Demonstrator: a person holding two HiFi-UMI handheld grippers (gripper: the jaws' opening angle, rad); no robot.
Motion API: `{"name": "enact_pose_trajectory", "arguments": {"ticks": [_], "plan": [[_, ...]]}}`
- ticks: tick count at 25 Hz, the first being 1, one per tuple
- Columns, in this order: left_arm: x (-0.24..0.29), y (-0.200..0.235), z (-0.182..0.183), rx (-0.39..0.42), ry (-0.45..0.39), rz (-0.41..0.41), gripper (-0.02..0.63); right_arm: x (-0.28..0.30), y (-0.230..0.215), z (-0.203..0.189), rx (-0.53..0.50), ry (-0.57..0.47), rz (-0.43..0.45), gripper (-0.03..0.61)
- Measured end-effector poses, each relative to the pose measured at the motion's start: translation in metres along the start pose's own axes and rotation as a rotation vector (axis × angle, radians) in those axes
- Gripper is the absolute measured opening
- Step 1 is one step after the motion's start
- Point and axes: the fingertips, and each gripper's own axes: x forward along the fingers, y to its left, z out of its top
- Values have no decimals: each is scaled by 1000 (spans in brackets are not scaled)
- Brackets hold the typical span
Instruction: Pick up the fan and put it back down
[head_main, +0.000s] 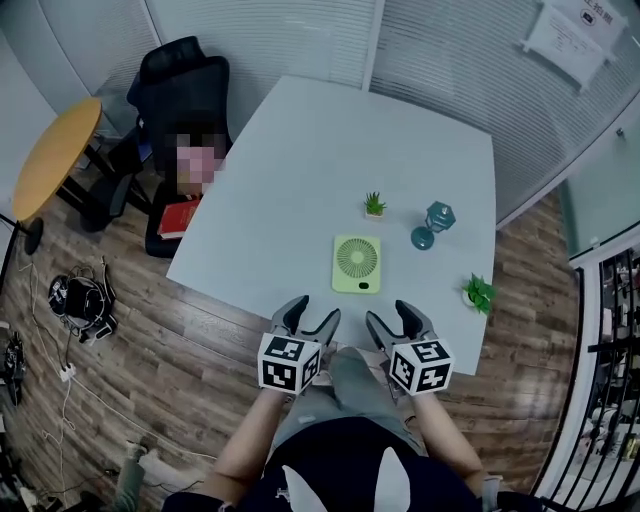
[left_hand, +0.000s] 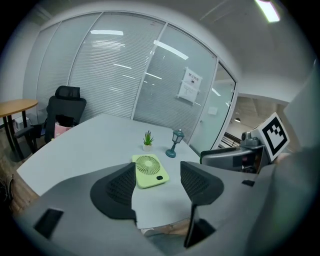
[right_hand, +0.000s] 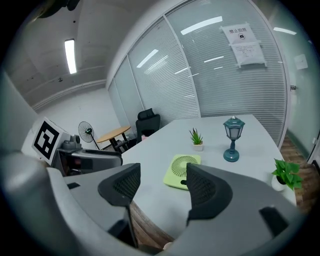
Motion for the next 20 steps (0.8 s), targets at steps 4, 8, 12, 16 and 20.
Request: {"name": "enact_pose_trajectory", "arguments": {"ticks": [4,8,12,16,20], "plan": [[13,10,-1,-23,28,0,270,16,-10,-4,15,35,4,264],[29,23,-4,-57,67,2,270,30,-23,-3,30,59,11,261],[44,30,-3,-74,94,4,270,41,-38,0,52,75,16,261],[59,34,-5,-87,121,2,270,53,-51,-3,65,108,24,261],[74,40,-11,-119,156,-5,270,65,-61,-8,80,144,40,261]]}}
